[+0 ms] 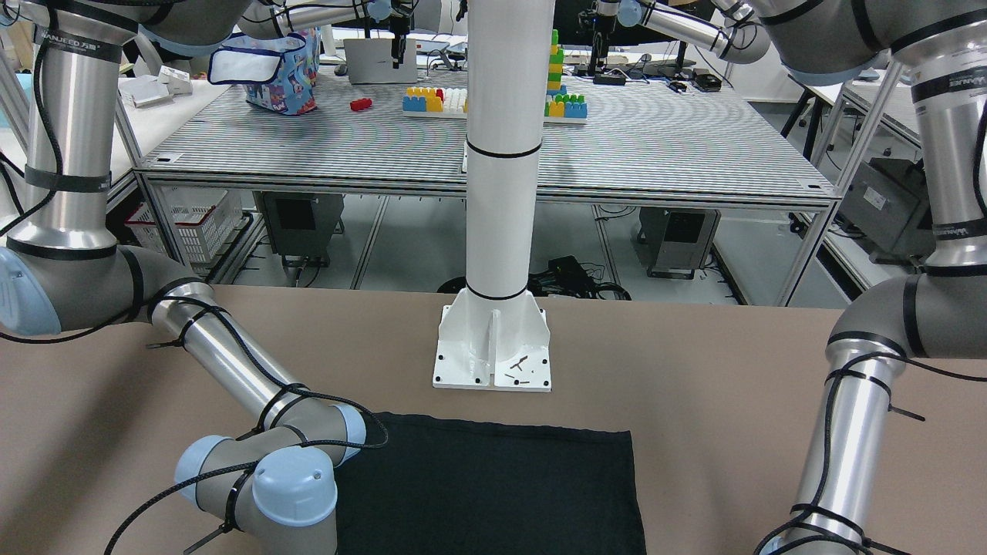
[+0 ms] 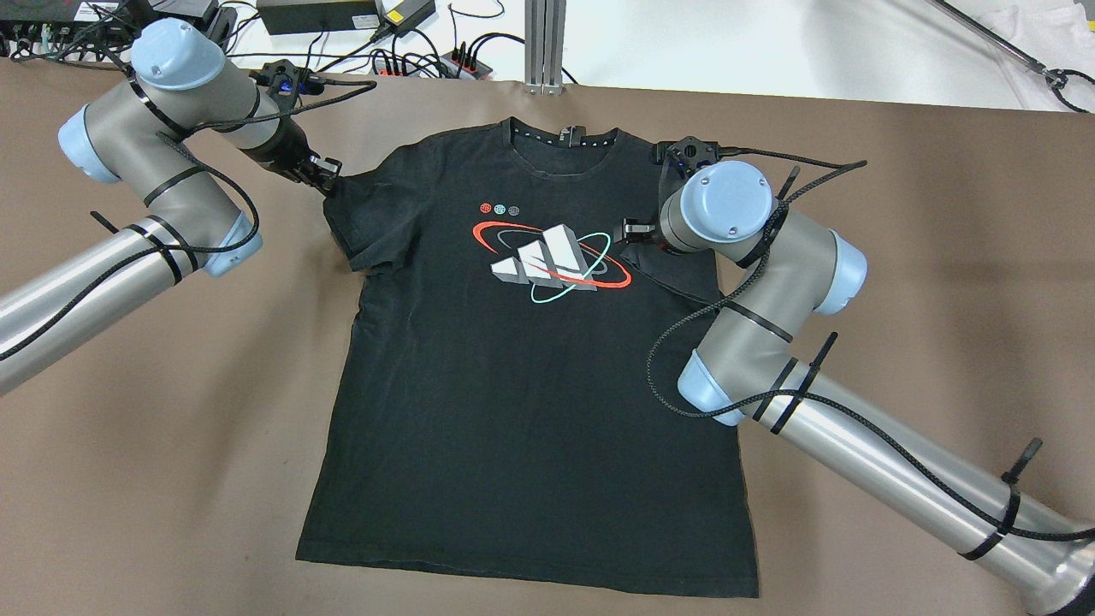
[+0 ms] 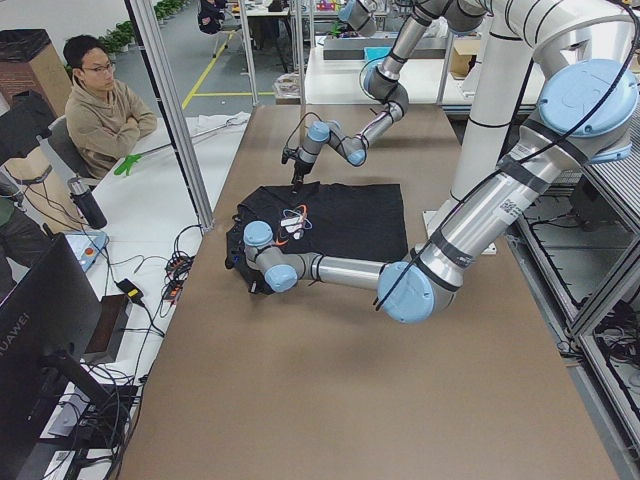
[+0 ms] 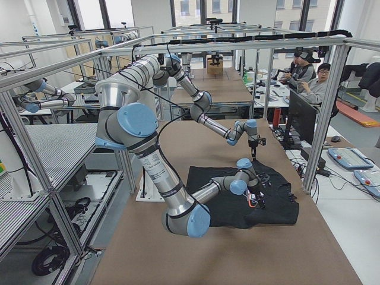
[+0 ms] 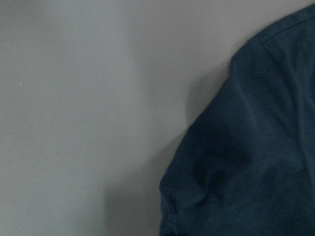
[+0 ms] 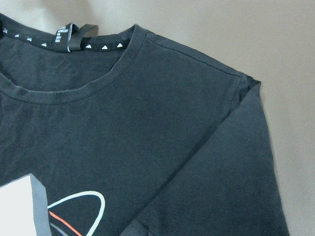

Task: Fold clothes
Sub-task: 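Bring the left gripper to the opposite shoulder while the right gripper holds position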

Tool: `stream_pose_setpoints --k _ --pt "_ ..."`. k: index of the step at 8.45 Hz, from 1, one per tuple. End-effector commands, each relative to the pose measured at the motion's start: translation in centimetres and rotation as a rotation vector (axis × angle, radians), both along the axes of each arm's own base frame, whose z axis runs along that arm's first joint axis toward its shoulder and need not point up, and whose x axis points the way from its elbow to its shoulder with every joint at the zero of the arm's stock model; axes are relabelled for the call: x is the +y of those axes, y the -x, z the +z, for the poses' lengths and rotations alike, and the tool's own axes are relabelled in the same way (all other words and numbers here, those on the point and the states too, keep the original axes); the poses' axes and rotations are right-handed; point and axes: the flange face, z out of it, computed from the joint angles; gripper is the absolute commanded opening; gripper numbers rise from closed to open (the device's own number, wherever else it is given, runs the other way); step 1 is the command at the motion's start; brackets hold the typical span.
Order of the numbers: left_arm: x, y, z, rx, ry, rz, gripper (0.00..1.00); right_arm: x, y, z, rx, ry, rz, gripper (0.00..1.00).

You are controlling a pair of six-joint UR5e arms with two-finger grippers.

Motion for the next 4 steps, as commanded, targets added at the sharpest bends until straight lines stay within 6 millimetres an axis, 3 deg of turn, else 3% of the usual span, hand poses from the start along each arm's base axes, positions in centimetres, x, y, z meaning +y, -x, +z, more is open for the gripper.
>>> stream_pose_setpoints --k 1,2,4 --pt "1.0 0.3 -9.5 0.097 0.072 -0.026 0.0 1.0 -1.0 0.2 -0.005 -0.021 -0.015 0.94" --pt "1.5 -1.8 -12.8 0.095 0.127 -0.041 0.0 1.0 -1.0 0.2 -0.005 -0.021 -0.015 0.94" --pt "3.9 -8.2 -15.2 0.071 0.131 -0.088 0.0 1.0 -1.0 0.4 -0.002 -0.018 -0.015 0.94"
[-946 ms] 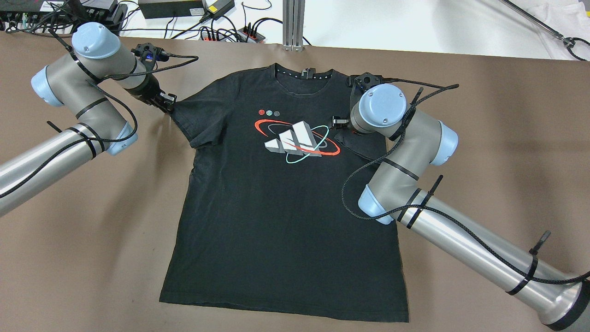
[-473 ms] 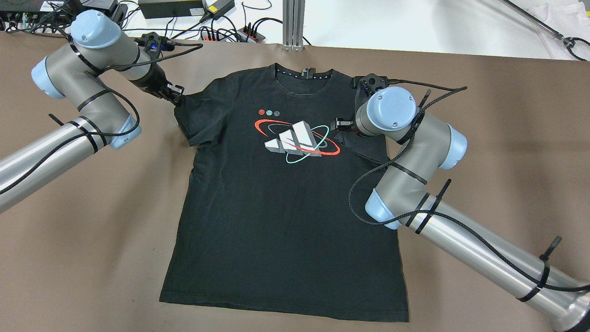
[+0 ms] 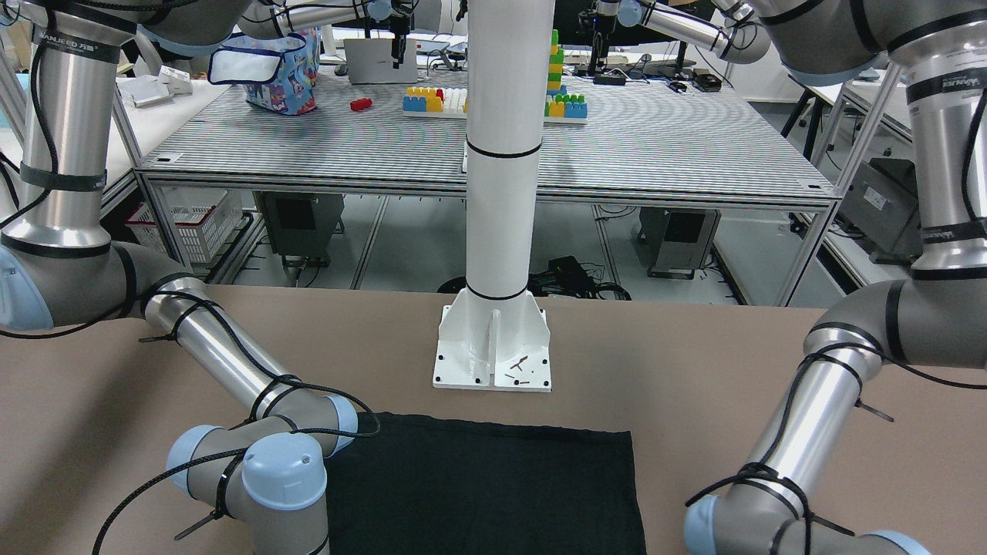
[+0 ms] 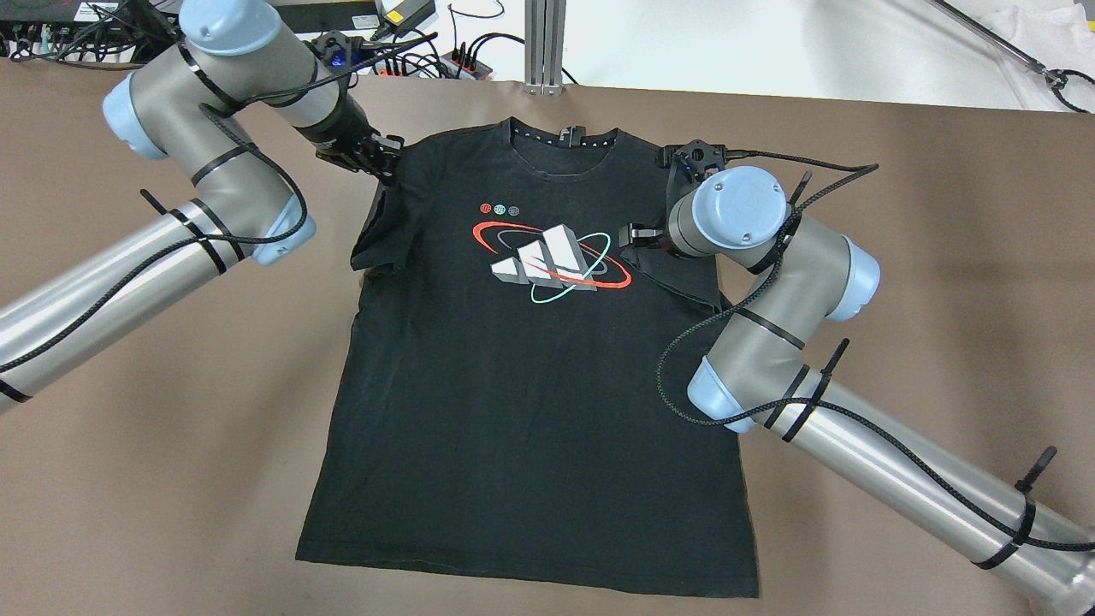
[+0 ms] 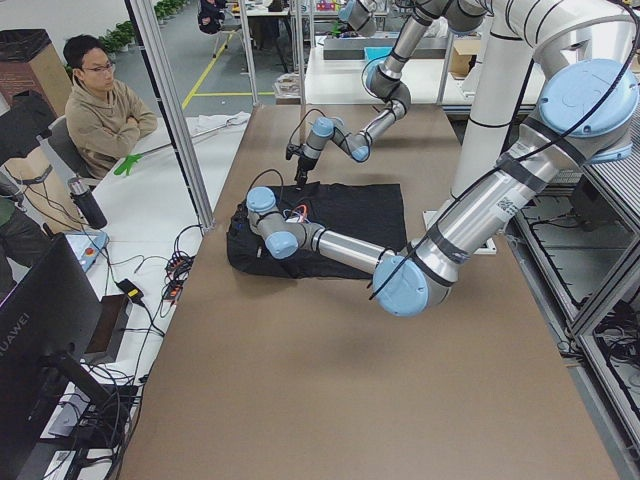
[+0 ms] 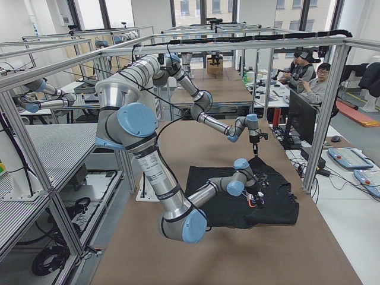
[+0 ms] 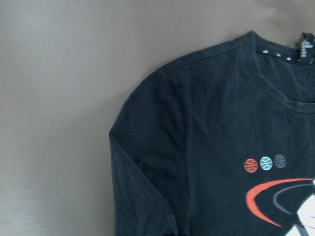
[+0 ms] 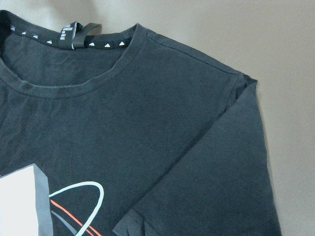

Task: Fold clothes
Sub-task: 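Bring the left gripper to the opposite shoulder while the right gripper holds position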

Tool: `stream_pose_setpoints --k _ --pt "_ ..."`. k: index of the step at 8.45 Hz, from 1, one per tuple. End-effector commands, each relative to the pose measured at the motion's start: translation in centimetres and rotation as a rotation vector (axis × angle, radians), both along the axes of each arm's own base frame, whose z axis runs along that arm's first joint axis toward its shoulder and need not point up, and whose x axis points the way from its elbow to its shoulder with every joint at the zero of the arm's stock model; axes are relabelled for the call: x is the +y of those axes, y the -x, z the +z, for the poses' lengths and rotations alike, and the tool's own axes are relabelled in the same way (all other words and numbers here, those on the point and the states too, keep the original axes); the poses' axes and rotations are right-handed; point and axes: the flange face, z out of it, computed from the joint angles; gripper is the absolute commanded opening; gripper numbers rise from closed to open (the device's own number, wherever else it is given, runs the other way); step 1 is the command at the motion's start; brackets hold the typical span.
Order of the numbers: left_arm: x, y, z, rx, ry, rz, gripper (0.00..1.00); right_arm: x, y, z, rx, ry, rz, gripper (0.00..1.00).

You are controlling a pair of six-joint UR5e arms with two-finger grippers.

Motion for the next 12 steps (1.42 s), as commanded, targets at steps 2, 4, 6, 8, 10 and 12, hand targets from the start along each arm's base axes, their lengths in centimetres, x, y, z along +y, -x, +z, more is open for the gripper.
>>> stream_pose_setpoints --k 2,4,6,8,10,12 --pt "3.3 -7.6 -3.9 -0.019 0.027 -0.057 0.0 0.1 -0.2 0.9 0.009 0.007 0.001 0.94" --pt "4.2 -9.0 -3.7 -0.025 0.032 -0.061 0.0 0.2 -0.3 1.7 0.016 0.013 0.003 0.94" --pt "4.6 -9.8 -3.8 -0.032 0.023 -0.079 0.0 0.2 -0.3 1.9 0.018 0.015 0.008 0.94" --pt "4.3 -9.5 -3.7 -0.038 0.017 -0.09 1.0 0.3 -0.3 1.7 0.009 0.024 0.019 0.94" --pt "4.7 -8.0 -5.2 0.0 0.049 -0.148 1.0 3.5 1.5 -0.8 -0.093 0.103 0.069 0.94" --pt "9.4 -4.7 -1.6 0.04 0.095 -0.177 1.0 11.0 4.0 -0.8 -0.156 0.201 0.203 0.94"
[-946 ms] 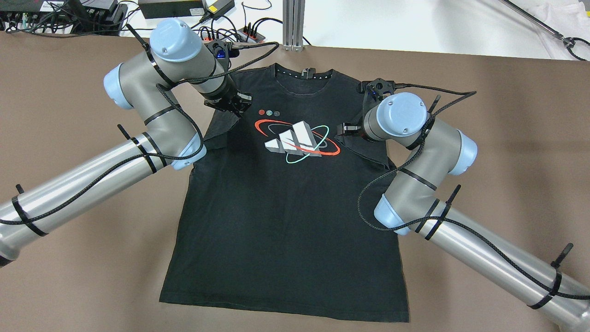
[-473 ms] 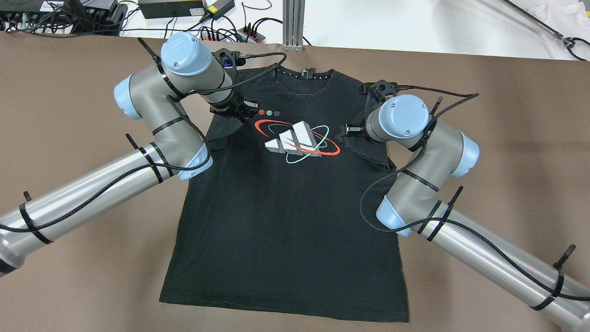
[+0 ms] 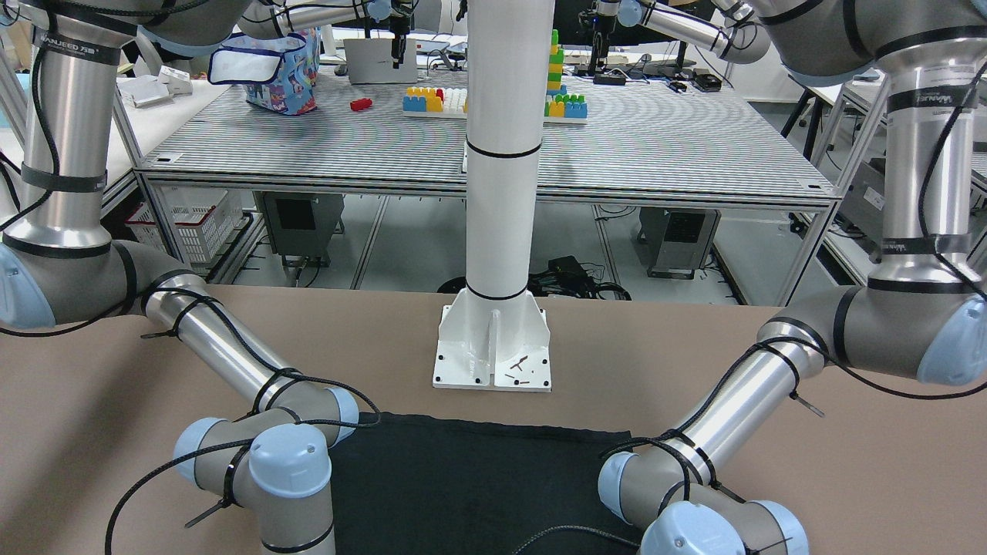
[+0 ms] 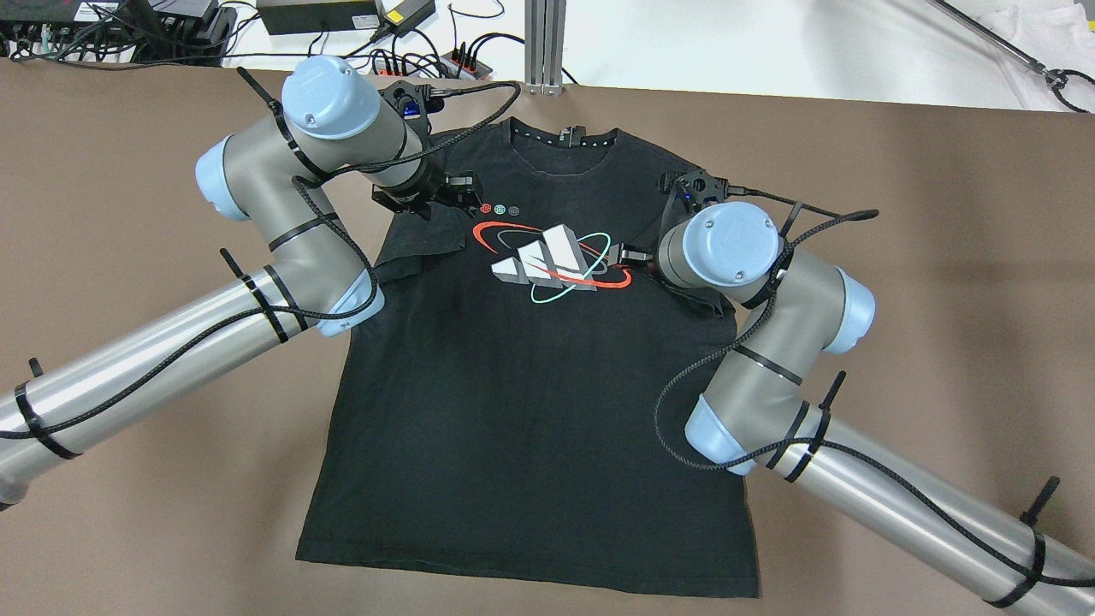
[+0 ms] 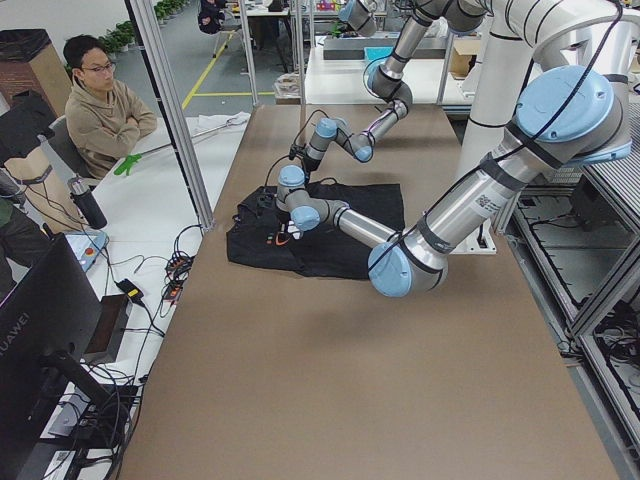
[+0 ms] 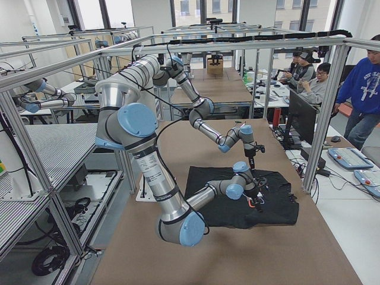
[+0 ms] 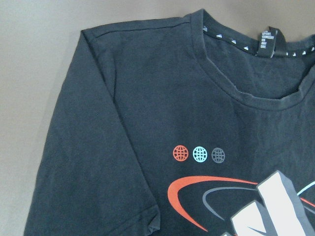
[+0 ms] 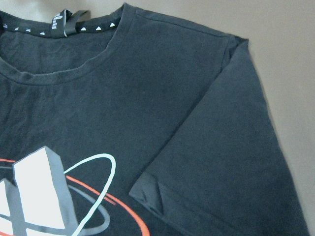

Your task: Fold clothes

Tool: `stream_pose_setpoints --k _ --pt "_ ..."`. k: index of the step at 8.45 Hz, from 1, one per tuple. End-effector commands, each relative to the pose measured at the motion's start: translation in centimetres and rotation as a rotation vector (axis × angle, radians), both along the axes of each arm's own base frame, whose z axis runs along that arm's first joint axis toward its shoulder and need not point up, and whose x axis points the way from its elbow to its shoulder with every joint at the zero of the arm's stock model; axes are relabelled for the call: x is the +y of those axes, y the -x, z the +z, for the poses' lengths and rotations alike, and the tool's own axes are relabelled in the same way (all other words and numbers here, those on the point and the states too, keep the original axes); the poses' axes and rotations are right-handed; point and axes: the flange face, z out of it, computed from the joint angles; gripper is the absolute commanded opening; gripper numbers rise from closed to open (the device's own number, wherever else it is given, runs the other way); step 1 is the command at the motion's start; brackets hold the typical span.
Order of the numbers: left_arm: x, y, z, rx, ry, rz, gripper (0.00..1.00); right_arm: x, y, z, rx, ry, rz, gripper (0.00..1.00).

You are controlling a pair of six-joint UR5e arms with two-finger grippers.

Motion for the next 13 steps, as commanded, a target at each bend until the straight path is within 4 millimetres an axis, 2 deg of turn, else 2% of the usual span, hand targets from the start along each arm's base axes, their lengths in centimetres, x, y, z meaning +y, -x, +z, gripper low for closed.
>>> stream_pose_setpoints --k 1,2,3,4,5,6,7,8,9,12,13 --pt "7.3 5.9 3.9 0.078 0.056 -0.056 1.0 11.0 2.4 -0.4 -0.044 0.114 0.114 0.94" --pt "10.4 7.1 4.8 0.095 0.062 -0.073 1.0 15.1 0.9 -0.2 -0.043 0.156 0.108 0.92" --pt "13.4 7.5 5.0 0.105 0.051 -0.1 1.0 19.6 -0.3 0.5 -0.081 0.2 0.111 0.91" --pt "15.0 7.6 5.1 0.116 0.058 -0.12 1.0 24.2 -0.3 2.8 -0.083 0.254 0.135 0.89" --pt "15.8 8.1 5.1 0.129 0.078 -0.133 1.0 28.6 0.4 3.9 -0.103 0.299 0.163 0.85" --pt "17.2 8.1 5.4 0.131 0.079 -0.137 1.0 33.0 -0.3 7.4 -0.072 0.34 0.176 0.8" --pt "18.3 8.0 5.5 0.128 0.067 -0.144 1.0 36.6 -1.1 9.3 -0.06 0.337 0.171 0.74" --pt "18.4 8.0 5.9 0.123 0.07 -0.146 1.0 38.6 -1.7 10.0 -0.045 0.326 0.146 0.73" --pt "18.6 7.8 5.9 0.124 0.073 -0.144 1.0 40.0 -1.4 10.2 -0.041 0.33 0.122 0.71" --pt "18.9 7.5 6.0 0.128 0.089 -0.146 1.0 40.7 -1.6 11.0 -0.027 0.328 0.126 0.64" --pt "18.9 7.5 6.1 0.127 0.093 -0.148 1.0 40.7 -1.6 11.0 -0.027 0.328 0.125 0.53"
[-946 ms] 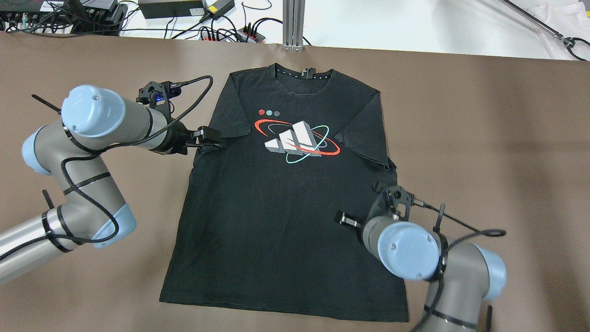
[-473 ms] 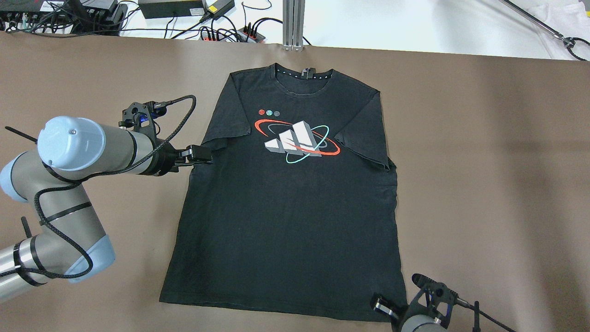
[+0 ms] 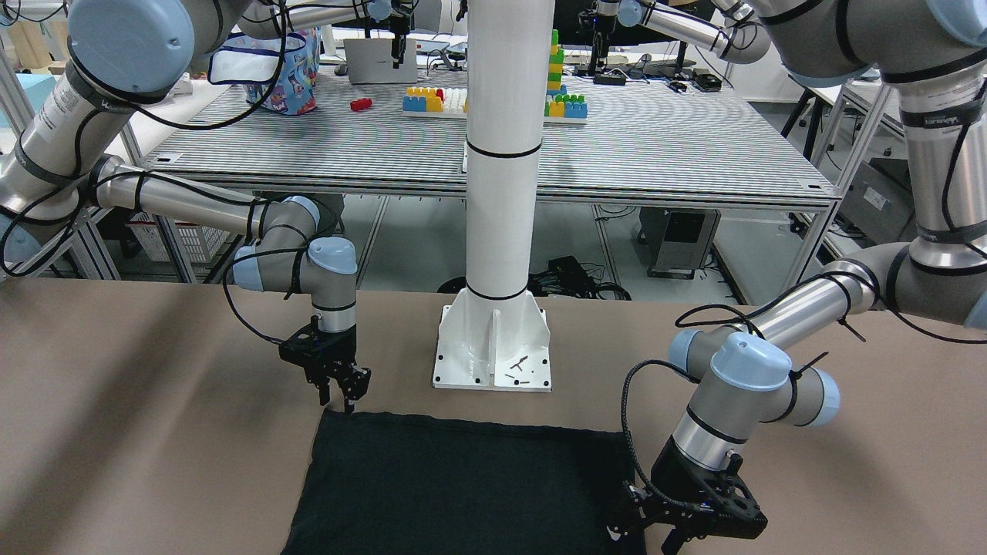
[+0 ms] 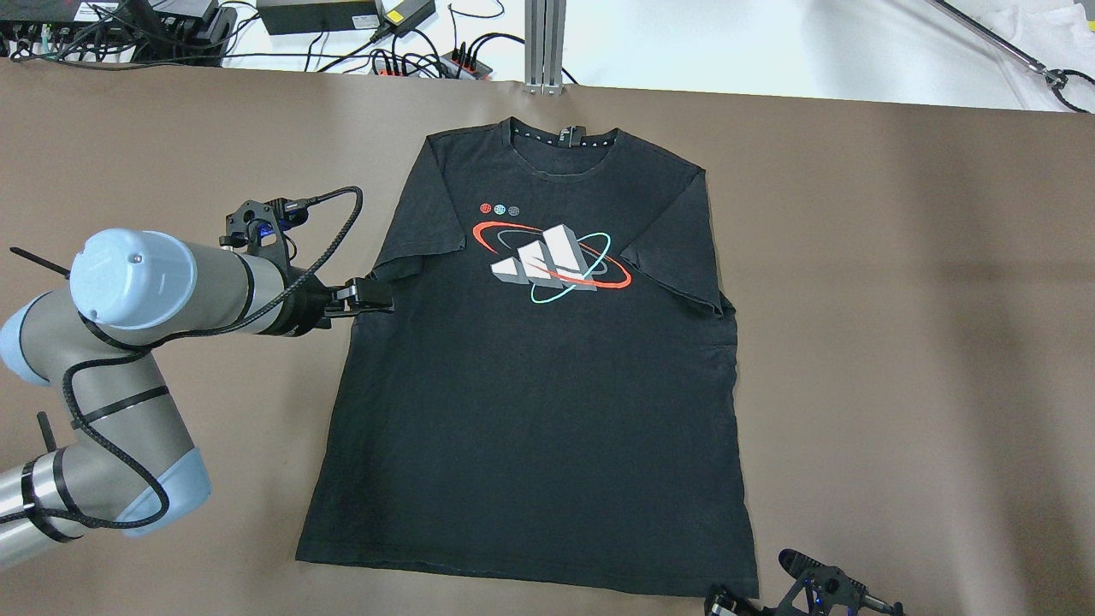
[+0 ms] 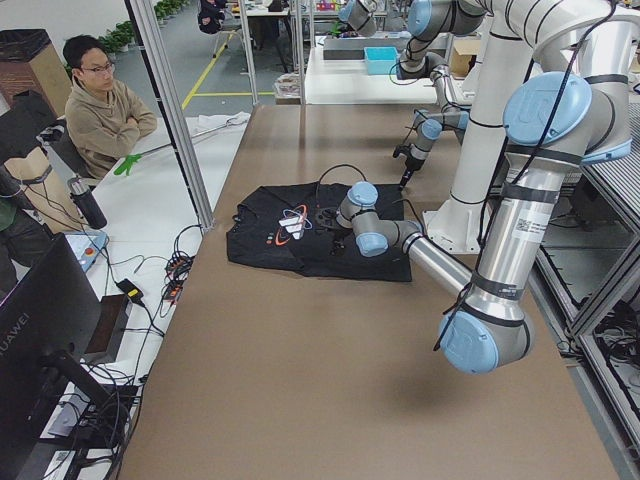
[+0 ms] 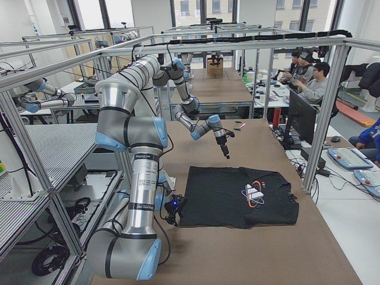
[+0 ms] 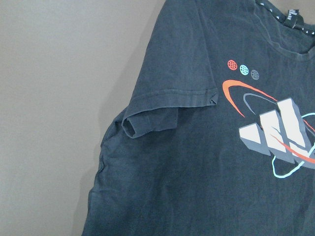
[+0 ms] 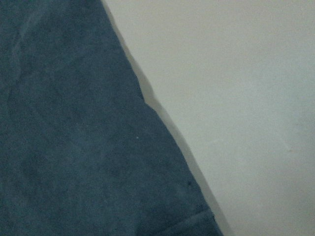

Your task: Fold clothes

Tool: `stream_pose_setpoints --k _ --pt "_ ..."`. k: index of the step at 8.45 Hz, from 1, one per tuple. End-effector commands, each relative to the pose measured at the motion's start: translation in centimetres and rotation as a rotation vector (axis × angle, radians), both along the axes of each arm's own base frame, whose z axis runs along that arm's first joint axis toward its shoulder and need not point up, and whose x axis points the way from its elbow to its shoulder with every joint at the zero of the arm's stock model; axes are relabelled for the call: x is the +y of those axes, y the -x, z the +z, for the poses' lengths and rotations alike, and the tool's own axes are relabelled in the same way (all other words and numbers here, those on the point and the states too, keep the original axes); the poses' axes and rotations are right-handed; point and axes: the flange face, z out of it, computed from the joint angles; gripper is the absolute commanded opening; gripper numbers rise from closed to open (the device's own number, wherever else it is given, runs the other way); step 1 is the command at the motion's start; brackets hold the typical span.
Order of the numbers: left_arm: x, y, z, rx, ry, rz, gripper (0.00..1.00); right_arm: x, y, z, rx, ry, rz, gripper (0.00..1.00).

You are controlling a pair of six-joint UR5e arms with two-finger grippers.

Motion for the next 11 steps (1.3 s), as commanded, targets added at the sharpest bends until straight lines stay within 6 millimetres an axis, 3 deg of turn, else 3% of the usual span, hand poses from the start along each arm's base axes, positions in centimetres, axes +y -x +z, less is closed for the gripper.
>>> stream_pose_setpoints --k 1,7,11 --pt "0.1 -0.1 0.2 0.0 0.007 -0.002 1.0 0.2 -0.1 0.4 0.007 -0.002 -0.001 0.43" --pt "-0.1 -0.7 0.2 -0.005 0.009 0.001 1.0 -0.1 -0.5 1.2 0.035 -0.02 -0.016 0.35" --pt "0.3 -1.3 0.4 -0.011 0.005 0.0 1.0 -0.3 -0.7 1.1 0.039 -0.03 -0.023 0.0"
